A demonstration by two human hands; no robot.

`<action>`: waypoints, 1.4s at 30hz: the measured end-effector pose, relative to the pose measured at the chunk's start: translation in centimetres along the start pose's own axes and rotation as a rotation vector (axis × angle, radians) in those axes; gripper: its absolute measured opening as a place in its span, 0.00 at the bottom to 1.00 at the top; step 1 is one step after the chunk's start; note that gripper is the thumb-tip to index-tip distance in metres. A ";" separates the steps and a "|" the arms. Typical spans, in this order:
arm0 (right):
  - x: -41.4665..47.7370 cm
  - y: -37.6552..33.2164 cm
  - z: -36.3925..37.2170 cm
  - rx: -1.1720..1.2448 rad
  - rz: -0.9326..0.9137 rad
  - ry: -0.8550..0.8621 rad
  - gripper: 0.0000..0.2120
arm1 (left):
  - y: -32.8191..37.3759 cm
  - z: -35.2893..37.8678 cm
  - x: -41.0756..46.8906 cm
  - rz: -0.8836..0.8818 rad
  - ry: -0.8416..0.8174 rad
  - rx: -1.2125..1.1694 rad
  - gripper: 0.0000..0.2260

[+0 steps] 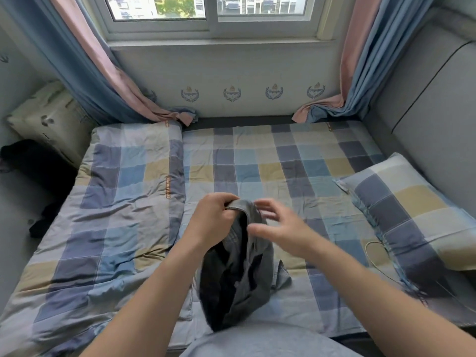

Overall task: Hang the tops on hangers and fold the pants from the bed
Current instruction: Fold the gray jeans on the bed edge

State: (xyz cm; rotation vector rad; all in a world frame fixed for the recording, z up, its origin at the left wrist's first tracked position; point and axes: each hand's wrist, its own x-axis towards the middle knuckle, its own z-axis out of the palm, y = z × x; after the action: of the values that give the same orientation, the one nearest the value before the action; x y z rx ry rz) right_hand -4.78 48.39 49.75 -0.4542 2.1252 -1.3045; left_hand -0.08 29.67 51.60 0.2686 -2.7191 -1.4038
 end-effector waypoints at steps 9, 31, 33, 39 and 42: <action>0.5 1.6 3.4 -0.197 -0.004 0.184 0.07 | 0.4 -0.2 0.0 -0.025 -0.133 0.018 0.15; 3.5 2.6 -2.7 -0.523 -0.179 0.571 0.18 | -5.4 4.0 1.7 -0.072 0.168 0.410 0.20; 3.9 4.0 -4.0 -0.565 -0.095 0.585 0.18 | -7.7 3.2 2.2 -0.189 0.193 0.435 0.17; 2.9 10.0 -7.2 -0.804 0.219 0.474 0.13 | -14.9 0.3 0.0 -0.559 0.168 0.492 0.11; 2.3 11.9 -7.9 -0.873 0.266 0.462 0.11 | -16.7 -0.1 -0.9 -0.629 0.173 0.478 0.11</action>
State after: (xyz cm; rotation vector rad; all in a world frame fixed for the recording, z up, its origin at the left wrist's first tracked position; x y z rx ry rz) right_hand -11.41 57.96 41.16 -0.1900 2.9729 -0.2811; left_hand 2.87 20.27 38.08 1.2929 -2.8952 -0.7080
